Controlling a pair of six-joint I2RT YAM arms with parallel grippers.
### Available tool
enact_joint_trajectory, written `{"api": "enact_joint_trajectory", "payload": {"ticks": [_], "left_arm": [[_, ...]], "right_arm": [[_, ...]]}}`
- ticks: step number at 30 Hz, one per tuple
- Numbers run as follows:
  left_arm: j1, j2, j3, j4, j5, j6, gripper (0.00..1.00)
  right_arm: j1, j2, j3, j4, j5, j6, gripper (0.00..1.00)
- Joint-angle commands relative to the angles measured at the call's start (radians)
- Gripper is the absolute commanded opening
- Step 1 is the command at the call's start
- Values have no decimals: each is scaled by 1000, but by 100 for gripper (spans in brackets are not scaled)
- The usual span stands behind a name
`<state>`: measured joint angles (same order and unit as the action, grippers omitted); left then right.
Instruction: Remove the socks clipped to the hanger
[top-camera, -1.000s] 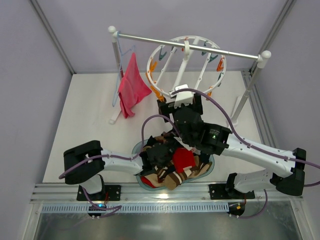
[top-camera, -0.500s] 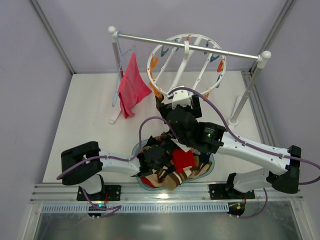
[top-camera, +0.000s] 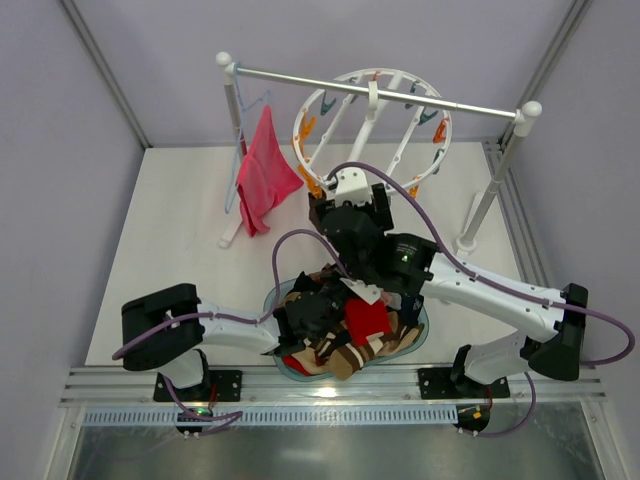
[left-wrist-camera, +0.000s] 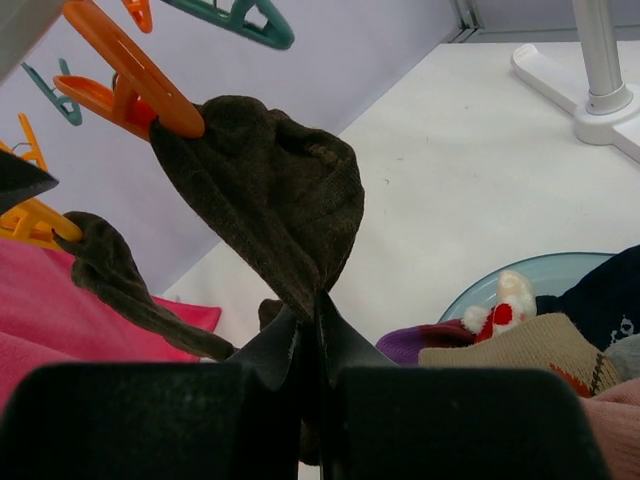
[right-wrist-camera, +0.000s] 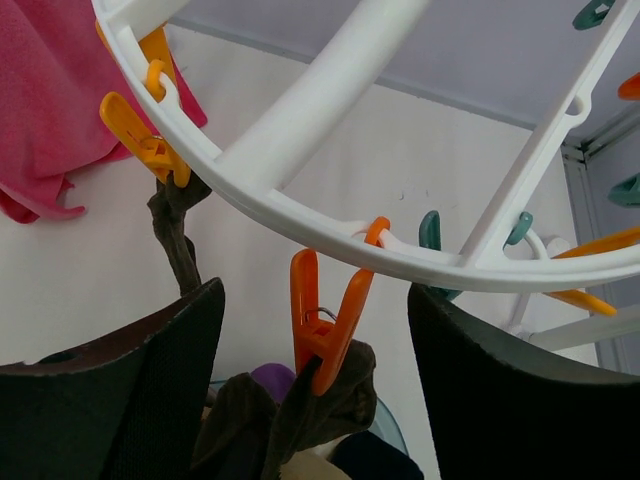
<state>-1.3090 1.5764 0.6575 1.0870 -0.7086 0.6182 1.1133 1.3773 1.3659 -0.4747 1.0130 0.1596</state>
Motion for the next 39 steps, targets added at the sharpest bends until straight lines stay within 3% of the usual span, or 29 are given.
{"api": "enact_joint_trajectory", "payload": {"ticks": [1,2,3,7,10,11,14,22,23,26,29,33,39], "left_arm": [[-27,-16,1,27,9,71,0],[-29,-15,2,27,9,74,0],[-30,-16,2,27,8,74,0],[-36,-13,2,31,4,80,0],[-41,-7,4,36,-3,86,0],[-42,-6,4,37,-5,87,0],[-44,5,7,45,-14,97,0],[-42,-1,1,50,-25,98,0],[-42,-7,-4,51,-20,92,0],[-41,-54,-27,27,-3,55,0],[-32,-123,-38,-33,11,5,0],[-10,-228,-29,-172,47,-153,0],[16,-403,25,-567,190,-389,0]], "right_arm": [[-1,42,38,-19,64,14,72],[-1,45,42,-21,81,15,56],[-4,48,45,-30,82,17,52],[-12,81,71,-71,105,35,51],[-20,98,85,-87,124,44,41],[-21,100,82,-85,128,44,27],[-24,94,72,-67,147,41,4],[-26,59,32,-1,159,4,4],[-24,54,24,5,164,3,22],[-24,31,-11,44,161,-9,89],[-24,-9,-62,106,131,-40,100],[-26,-92,-148,214,79,-78,100],[-24,-302,-365,424,-46,-138,100]]}}
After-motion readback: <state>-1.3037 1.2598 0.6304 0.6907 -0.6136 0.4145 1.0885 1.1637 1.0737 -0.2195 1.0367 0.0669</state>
